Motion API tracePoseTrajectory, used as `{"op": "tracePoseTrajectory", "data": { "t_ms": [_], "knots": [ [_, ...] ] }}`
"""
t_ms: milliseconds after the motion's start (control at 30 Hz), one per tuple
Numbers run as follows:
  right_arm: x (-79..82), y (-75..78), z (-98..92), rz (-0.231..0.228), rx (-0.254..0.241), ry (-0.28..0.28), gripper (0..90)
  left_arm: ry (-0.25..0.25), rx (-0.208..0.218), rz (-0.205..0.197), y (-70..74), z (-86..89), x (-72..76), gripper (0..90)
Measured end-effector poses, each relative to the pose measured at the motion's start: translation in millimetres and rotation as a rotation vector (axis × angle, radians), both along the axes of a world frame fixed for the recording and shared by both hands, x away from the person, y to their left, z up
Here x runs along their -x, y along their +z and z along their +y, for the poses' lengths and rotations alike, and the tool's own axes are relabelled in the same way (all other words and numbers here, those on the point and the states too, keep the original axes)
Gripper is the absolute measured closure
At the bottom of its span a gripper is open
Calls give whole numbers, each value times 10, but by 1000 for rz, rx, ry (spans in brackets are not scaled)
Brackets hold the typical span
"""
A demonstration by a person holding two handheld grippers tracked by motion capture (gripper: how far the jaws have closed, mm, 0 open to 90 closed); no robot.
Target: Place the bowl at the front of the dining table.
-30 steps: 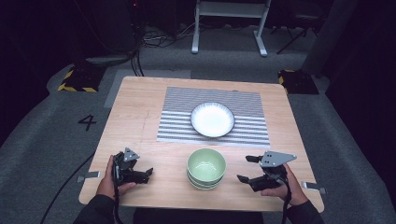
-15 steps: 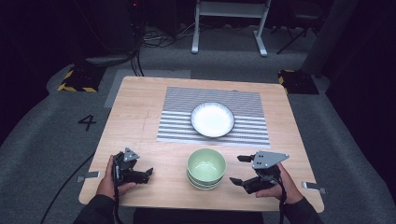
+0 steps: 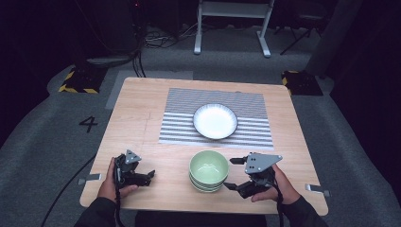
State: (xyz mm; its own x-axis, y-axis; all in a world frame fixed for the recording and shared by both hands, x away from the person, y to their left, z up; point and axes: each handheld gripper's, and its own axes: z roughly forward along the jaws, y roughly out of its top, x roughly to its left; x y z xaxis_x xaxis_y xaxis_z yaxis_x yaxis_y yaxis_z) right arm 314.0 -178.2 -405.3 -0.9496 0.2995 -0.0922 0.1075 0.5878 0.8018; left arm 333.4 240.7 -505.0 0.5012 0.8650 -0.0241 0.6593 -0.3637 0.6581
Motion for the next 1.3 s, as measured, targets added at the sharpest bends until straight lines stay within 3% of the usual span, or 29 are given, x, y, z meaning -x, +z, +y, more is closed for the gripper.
{"op": "tracePoseTrajectory", "data": {
  "t_ms": [300,633,733,900,1100,1133,1267,1300],
  "knots": [
    [18,-22,144,1,20,29,215,0,0,0,0,1,1,3],
    [-46,-106,319,55,54,84,219,1,1,-1,-1,0,1,4],
    [-72,-145,391,71,86,114,246,2,2,0,-1,0,2,3],
    [-122,-190,432,92,97,130,280,2,2,0,-1,0,2,3],
    [-172,-250,474,152,103,187,423,1,1,0,0,0,2,3],
    [-195,-258,483,184,97,213,489,2,2,0,-1,-1,2,3],
    [-227,-261,506,223,102,262,603,3,3,0,-1,-1,2,4],
    [-247,-262,520,255,99,289,665,3,2,0,-1,-1,2,4]
  ]
}}
